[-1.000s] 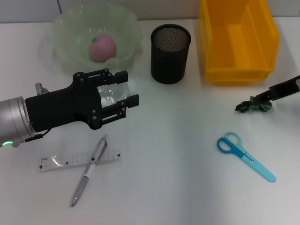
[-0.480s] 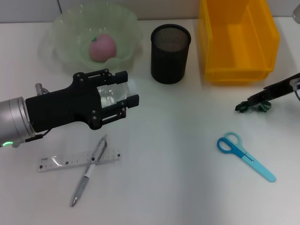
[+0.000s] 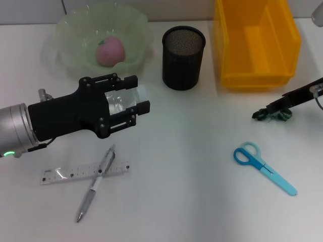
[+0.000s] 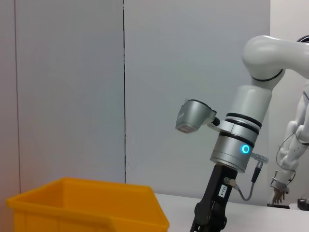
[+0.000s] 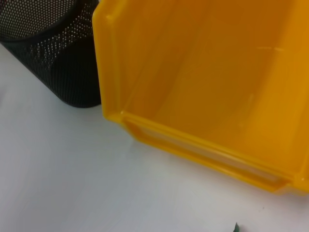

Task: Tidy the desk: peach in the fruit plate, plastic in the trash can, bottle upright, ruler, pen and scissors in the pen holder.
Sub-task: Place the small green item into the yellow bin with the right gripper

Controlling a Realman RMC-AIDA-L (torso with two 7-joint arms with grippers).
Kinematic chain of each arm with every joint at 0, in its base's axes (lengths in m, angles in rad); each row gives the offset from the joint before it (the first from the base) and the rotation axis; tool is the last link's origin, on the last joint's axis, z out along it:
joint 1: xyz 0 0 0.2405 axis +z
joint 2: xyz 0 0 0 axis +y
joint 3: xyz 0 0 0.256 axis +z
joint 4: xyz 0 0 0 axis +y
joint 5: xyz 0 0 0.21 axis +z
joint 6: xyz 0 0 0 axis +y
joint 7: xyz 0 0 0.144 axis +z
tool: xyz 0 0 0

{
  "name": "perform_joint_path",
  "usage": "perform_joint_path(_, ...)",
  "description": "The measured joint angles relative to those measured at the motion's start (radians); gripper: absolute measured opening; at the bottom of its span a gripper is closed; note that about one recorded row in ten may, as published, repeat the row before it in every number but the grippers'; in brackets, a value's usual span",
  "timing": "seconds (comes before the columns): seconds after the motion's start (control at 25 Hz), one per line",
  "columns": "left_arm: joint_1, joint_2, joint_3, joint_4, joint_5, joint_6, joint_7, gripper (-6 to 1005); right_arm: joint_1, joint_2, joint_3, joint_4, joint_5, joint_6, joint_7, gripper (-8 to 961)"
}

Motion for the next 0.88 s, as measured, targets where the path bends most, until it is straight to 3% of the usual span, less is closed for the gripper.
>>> perform_joint_path(0.12, -0.001, 0.000, 0.000, 0.000, 0.000, 0.000, 0.006, 580, 0.000, 0.000, -0.016, 0.001, 0.000, 0.001, -0.001, 511)
perform_joint_path(0.32, -0.003, 0.000, 0.000, 0.000, 0.000, -0.003, 0.006, 580, 0.000, 0.000, -0.023, 0.002, 0.000, 0.007, -0.001, 285)
perform_joint_path(0.88, -0.003, 0.000, -0.003, 0.000, 0.000, -0.008, 0.006, 580, -0.012, 0.000, -0.060, -0.015, 0.008, 0.011, -0.012, 185)
